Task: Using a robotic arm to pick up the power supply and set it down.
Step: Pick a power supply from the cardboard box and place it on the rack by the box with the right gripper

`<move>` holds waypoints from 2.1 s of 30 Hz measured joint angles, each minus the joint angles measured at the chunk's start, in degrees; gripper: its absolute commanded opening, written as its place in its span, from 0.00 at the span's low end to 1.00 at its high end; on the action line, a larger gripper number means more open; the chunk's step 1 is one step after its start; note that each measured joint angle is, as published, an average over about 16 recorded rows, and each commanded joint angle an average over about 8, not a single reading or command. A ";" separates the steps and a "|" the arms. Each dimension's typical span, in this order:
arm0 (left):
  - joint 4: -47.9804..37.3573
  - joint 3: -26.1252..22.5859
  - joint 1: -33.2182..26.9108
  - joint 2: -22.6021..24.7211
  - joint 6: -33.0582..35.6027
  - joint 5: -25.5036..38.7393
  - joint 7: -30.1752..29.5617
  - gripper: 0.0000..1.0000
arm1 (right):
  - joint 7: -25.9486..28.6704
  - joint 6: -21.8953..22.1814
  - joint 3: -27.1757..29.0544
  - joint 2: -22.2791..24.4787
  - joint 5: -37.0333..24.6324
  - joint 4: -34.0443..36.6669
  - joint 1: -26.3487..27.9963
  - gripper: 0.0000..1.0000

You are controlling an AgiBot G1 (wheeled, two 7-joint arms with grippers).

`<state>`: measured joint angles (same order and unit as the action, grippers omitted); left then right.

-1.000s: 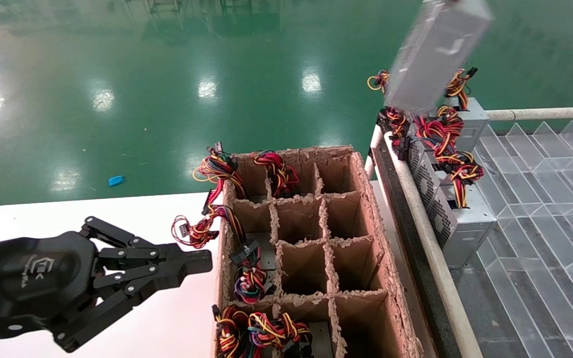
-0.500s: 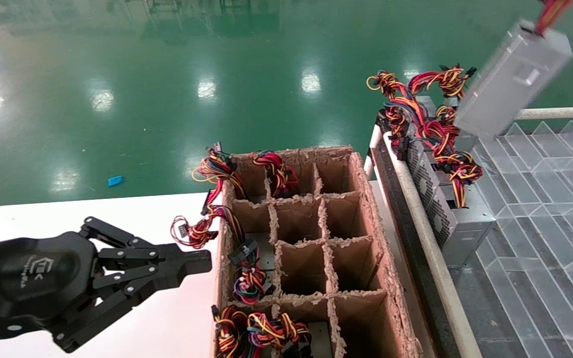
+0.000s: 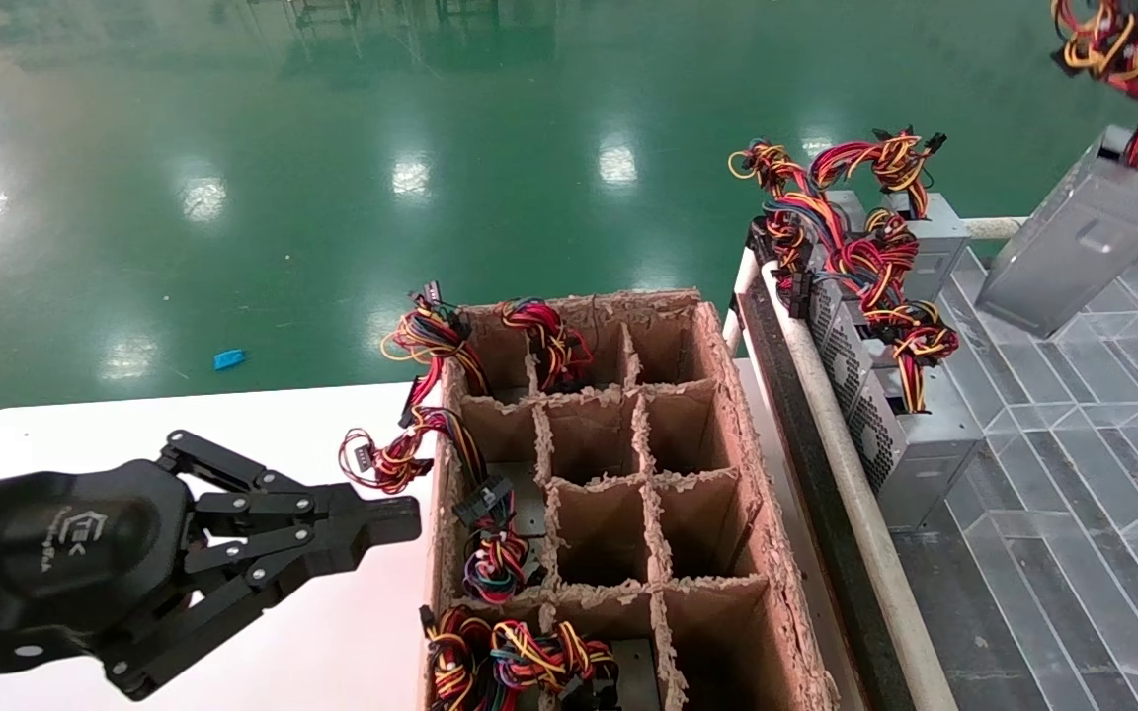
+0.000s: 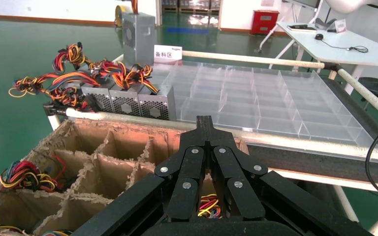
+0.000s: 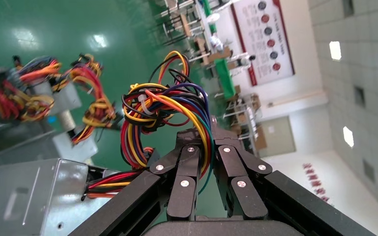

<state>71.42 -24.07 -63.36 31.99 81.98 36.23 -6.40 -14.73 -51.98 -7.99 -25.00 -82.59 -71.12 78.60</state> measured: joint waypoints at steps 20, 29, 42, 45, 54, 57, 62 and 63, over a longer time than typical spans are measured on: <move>0.00 0.00 0.00 0.00 0.00 0.00 0.00 0.00 | -4.97 0.03 -0.40 -5.37 3.35 9.02 -4.27 0.00; 0.00 0.00 0.00 0.00 0.00 0.00 0.00 0.00 | -10.42 -1.65 -2.22 -10.69 2.83 18.05 1.13 0.00; 0.00 0.00 0.00 0.00 0.00 0.00 0.00 0.00 | -21.49 -4.63 -4.32 -17.01 1.71 32.39 9.45 0.00; 0.00 0.00 0.00 0.00 0.00 0.00 0.00 0.00 | -23.80 -4.57 -4.42 -17.54 1.44 35.18 10.74 0.00; 0.00 0.00 0.00 0.00 0.00 0.00 0.00 0.00 | -29.90 -3.25 -4.19 -17.79 0.68 43.04 14.31 0.00; 0.00 0.00 0.00 0.00 0.00 0.00 0.00 0.00 | -31.64 -3.05 -3.99 -17.77 0.73 45.40 15.41 0.00; 0.00 0.00 0.00 0.00 0.00 0.00 0.00 0.00 | -34.61 -3.03 -3.60 -17.86 1.04 48.60 16.93 0.00; 0.00 0.00 0.00 0.00 0.00 0.00 0.00 0.00 | -35.16 -3.08 -3.52 -17.88 1.14 49.13 17.18 0.00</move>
<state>71.42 -24.08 -63.37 31.99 81.98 36.23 -6.40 -49.89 -55.06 -11.50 -42.89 -81.45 -21.99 95.77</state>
